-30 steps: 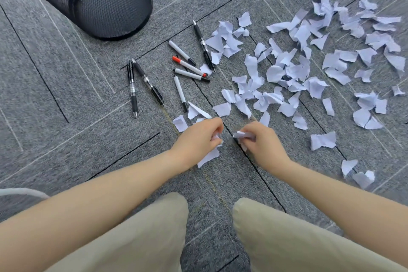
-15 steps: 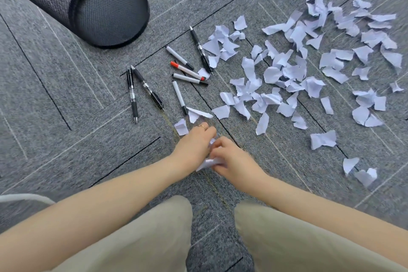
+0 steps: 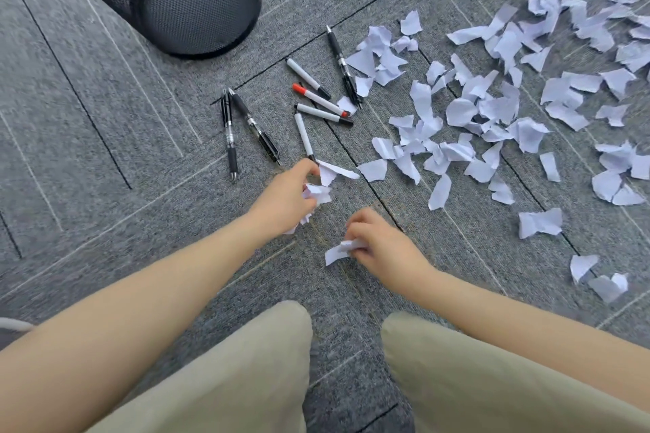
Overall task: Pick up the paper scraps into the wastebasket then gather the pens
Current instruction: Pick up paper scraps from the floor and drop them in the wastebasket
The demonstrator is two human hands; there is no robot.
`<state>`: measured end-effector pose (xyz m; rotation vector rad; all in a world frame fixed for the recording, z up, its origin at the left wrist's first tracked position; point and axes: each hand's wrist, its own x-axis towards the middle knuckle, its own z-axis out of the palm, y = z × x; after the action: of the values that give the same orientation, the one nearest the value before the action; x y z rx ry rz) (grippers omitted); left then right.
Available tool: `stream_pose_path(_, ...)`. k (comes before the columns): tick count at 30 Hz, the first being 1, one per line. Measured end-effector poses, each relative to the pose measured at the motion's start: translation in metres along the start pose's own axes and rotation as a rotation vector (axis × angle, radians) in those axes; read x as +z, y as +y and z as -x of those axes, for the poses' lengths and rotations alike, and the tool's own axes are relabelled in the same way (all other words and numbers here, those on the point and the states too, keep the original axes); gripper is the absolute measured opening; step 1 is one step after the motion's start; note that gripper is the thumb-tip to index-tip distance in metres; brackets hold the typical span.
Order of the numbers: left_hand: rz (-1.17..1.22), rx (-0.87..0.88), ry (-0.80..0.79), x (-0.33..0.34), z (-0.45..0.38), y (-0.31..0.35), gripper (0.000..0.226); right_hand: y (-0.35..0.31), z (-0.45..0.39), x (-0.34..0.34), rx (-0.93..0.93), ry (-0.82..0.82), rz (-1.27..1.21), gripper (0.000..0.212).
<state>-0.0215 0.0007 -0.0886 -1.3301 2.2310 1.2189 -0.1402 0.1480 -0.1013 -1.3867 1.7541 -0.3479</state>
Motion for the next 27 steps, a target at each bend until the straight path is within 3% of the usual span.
stream_pose_path(7, -0.065, 0.033, 0.039, 0.010, 0.009, -0.004, 0.020, 0.001, 0.000, 0.004, -0.120, -0.130, 0.255, 0.014)
stream_pose_path(10, -0.159, 0.108, 0.056, 0.013, 0.009, -0.007, 0.007, -0.001, 0.000, 0.005, -0.113, -0.127, 0.271, 0.013)
stream_pose_path(13, -0.221, 0.166, 0.090, 0.018, 0.013, -0.011, 0.010, -0.001, 0.000, 0.004, -0.037, -0.093, 0.166, 0.019)
stream_pose_path(20, -0.045, 0.097, 0.110, 0.017, 0.011, -0.014, 0.006, -0.001, 0.000, 0.005, -0.044, -0.113, 0.180, 0.014)
stream_pose_path(23, -0.086, 0.061, 0.064, 0.012, 0.009, -0.008, 0.008, 0.001, 0.002, -0.007, 0.004, -0.038, -0.003, 0.011)
stream_pose_path(27, -0.215, 0.106, 0.021, 0.005, 0.007, 0.003, 0.007, 0.016, 0.004, -0.044, 0.290, 0.257, -0.366, 0.015)
